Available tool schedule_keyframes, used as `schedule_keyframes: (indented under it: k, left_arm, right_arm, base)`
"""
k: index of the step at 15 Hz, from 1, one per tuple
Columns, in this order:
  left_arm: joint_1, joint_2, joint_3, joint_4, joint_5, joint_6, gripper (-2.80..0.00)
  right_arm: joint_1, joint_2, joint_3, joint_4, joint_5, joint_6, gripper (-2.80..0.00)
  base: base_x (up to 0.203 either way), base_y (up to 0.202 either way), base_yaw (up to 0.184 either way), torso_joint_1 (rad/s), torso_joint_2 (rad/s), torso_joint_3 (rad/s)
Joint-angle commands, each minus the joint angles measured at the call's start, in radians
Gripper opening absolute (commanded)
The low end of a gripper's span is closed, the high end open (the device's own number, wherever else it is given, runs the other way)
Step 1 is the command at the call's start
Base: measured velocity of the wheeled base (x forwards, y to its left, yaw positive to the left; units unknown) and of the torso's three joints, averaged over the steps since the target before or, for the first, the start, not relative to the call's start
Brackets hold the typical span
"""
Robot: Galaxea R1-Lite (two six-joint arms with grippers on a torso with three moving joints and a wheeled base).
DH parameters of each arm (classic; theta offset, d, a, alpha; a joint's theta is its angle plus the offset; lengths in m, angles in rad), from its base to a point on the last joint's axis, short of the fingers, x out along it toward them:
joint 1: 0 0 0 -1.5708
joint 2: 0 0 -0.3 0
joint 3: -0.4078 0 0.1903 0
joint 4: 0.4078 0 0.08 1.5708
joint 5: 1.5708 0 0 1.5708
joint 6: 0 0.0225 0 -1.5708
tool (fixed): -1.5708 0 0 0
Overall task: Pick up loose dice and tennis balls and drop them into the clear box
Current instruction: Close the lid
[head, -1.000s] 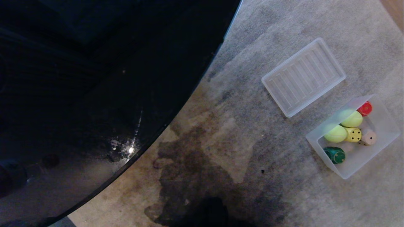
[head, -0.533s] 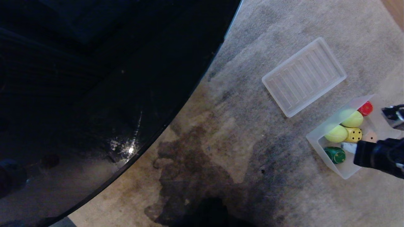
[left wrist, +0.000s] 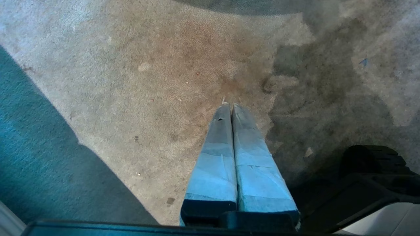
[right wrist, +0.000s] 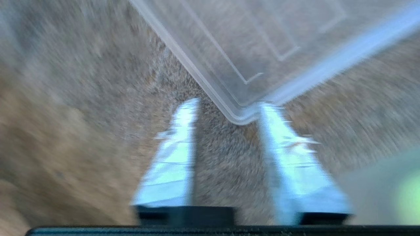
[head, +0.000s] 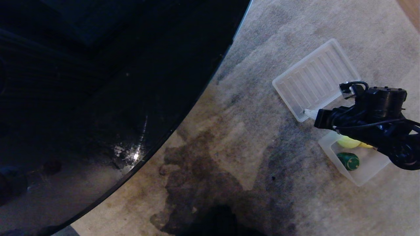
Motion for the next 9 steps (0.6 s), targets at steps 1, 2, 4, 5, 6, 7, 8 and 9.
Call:
schedule_keyframes:
  k: [1,2,4,5,6,7,8,9]
  left_arm:
    - [0.0,0.0,0.0,0.0,-0.001,0.0,-2.8]
    - [0.0,0.0,0.0,0.0,0.0,0.0,-2.8]
    - [0.0,0.0,0.0,0.0,0.0,-0.001,-2.8]
    - [0.0,0.0,0.0,0.0,0.0,0.0,-2.8]
    - [0.0,0.0,0.0,0.0,-0.001,0.0,-2.8]
    - [0.0,0.0,0.0,0.0,-0.001,0.0,-2.8]
    - [0.0,0.0,0.0,0.0,0.0,0.0,-2.8]
    - [0.0,0.0,0.0,0.0,0.0,0.0,-2.8]
  right_arm:
    - [0.01,0.096,-0.022,-0.004,0.008,-0.11,0.0]
    - [0.019,0.114,-0.024,-0.004,0.021,-0.155,0.0]
    - [0.028,0.112,-0.044,-0.005,0.088,-0.163,0.0]
    - [0.032,0.113,-0.048,-0.005,0.106,-0.183,0.0]
    - [0.039,0.122,-0.049,-0.004,0.107,-0.228,0.0]
    - [0.045,0.134,-0.05,-0.004,0.106,-0.278,0.0]
    - [0.046,0.137,-0.058,-0.002,0.106,-0.321,0.0]
    - [0.046,0.143,-0.068,-0.001,0.105,-0.35,0.0]
  base:
    - [0.0,0.0,0.0,0.0,0.0,0.0]
    - [0.0,0.0,0.0,0.0,0.0,0.0]
    - [0.0,0.0,0.0,0.0,0.0,0.0]
    - [0.0,0.0,0.0,0.0,0.0,0.0]
    - [0.0,0.0,0.0,0.0,0.0,0.0]
    - [0.0,0.0,0.0,0.0,0.0,0.0]
    - [0.0,0.0,0.0,0.0,0.0,0.0]
    - [0.0,0.0,0.0,0.0,0.0,0.0]
